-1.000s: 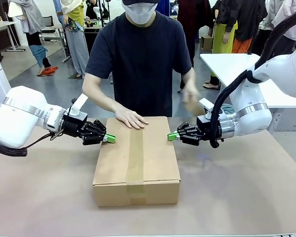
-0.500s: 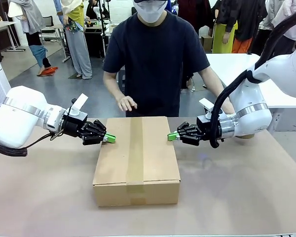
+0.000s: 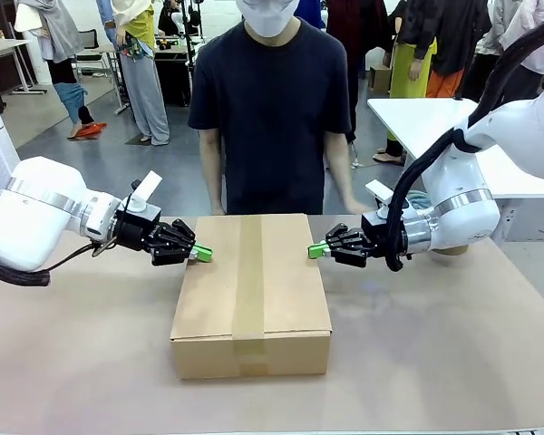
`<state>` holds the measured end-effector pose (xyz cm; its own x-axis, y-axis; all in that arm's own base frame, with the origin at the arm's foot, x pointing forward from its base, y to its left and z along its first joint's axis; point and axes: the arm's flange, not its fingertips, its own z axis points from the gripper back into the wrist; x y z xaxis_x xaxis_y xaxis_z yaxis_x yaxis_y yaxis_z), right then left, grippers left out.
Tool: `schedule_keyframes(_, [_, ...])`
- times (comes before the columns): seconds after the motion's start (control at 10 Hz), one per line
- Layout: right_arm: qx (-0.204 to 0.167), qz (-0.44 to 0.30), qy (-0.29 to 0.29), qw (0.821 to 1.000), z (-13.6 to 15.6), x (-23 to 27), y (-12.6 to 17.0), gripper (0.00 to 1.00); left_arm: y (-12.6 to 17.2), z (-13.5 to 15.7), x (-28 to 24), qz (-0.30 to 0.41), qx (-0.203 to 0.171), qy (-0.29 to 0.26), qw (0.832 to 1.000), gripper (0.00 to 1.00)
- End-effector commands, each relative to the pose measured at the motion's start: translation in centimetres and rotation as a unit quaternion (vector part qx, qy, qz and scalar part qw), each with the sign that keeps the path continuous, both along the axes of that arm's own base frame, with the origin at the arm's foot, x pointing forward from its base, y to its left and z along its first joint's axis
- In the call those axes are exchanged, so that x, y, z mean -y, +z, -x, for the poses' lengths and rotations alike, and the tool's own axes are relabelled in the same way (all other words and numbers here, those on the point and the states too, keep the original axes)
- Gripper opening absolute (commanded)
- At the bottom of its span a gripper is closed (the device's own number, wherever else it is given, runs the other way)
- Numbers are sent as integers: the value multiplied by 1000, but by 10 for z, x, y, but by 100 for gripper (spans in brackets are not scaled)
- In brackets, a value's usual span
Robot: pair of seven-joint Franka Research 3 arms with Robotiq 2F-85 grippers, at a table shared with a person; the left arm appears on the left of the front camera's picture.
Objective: Wrap the clocks to prevent damage.
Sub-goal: After the human seals the box with tape, release both hands from the side flaps of the Package Box.
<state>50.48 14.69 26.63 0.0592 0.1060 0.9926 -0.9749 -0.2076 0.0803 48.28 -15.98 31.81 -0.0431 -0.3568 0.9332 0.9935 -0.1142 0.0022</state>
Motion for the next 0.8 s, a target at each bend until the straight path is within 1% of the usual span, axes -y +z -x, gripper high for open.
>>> schedule_keyframes(0.0, [14, 98, -4, 995, 28, -11, 49, 1, 60, 6, -1, -72, 20, -15, 997, 0])
schedule_keyframes(0.1, [14, 145, -9, 989, 41, -16, 81, 1, 98, 11, -4, -113, 20, -31, 993, 0])
schedule_keyframes(0.2, [2, 197, -26, 980, 57, -19, 117, 1, 133, 19, -13, -148, 13, -39, 988, 0])
schedule_keyframes(0.3, [-1, 244, -51, 968, 74, -19, 149, 1, 157, 26, -23, -199, 2, -42, 979, 0])
schedule_keyframes(0.4, [8, 289, -86, 953, 91, -18, 181, 1, 180, 31, -35, -236, 6, -27, 971, 0])
schedule_keyframes(0.5, [17, 328, -118, 937, 109, -13, 211, 1, 201, 44, -46, -269, 8, -22, 963, 0])
schedule_keyframes(0.6, [25, 339, -153, 928, 129, -7, 242, 1, 223, 55, -58, -285, 14, -7, 959, 0])
schedule_keyframes(0.7, [26, 348, -169, 922, 145, -4, 260, 1, 232, 60, -65, -292, 17, 0, 956, 0])
